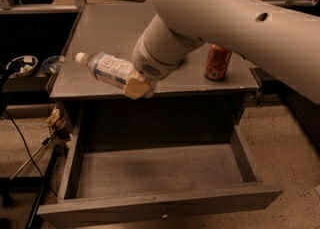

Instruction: Place blue plastic bottle into top drawer

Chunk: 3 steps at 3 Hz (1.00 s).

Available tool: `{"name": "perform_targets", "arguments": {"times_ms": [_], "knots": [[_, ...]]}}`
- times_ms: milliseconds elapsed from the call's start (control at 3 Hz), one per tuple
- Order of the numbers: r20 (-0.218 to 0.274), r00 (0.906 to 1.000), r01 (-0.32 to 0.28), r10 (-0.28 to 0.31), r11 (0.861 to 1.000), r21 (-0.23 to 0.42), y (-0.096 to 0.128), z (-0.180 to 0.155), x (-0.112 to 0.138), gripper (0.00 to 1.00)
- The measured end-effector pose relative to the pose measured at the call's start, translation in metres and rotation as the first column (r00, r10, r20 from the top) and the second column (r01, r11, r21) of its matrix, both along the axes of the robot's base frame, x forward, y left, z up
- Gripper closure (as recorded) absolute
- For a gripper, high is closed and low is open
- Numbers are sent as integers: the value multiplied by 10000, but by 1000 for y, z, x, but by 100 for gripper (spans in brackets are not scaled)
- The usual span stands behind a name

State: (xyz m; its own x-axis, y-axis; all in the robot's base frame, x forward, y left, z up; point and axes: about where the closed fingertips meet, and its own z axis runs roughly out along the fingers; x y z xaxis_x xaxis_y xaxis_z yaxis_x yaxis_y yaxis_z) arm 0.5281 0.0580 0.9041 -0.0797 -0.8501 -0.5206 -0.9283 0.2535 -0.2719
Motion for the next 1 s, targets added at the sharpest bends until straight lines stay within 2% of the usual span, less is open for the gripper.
{"name": "perform_targets", "arguments": {"times_ms": [333,1000], "knots": [[-469,9985,270,-274,9996,-94,-12,-14,-37,100],[-366,9990,237,-250,9991,-340,-7,-26,-37,100]]}}
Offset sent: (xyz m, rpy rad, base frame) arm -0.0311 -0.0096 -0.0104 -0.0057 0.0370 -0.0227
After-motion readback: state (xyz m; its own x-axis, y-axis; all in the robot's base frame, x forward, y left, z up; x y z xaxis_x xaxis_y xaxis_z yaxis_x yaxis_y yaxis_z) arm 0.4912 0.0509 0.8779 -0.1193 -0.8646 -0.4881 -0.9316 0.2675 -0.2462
